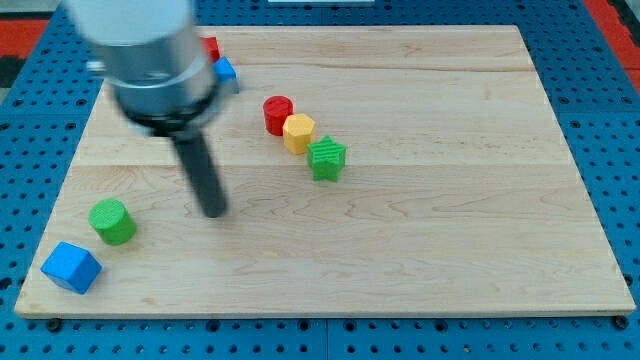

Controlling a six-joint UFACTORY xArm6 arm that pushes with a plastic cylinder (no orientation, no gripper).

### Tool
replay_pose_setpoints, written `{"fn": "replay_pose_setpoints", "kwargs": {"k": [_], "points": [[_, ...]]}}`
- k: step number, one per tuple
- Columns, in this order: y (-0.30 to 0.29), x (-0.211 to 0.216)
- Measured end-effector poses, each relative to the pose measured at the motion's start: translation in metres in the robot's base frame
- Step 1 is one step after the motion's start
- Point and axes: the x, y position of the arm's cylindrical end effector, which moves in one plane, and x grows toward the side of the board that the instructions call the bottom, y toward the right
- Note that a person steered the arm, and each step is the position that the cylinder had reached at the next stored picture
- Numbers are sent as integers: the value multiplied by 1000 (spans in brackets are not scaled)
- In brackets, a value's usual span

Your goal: Push the green star diagonally to the top right of the green circle

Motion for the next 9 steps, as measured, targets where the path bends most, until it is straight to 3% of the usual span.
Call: {"fn": "replay_pose_setpoints", "kwargs": {"k": [1, 2, 4, 6, 8, 9], "points": [[89, -2], [140, -30], [125, -65], [-7, -41], [22, -59], [2, -63]]}}
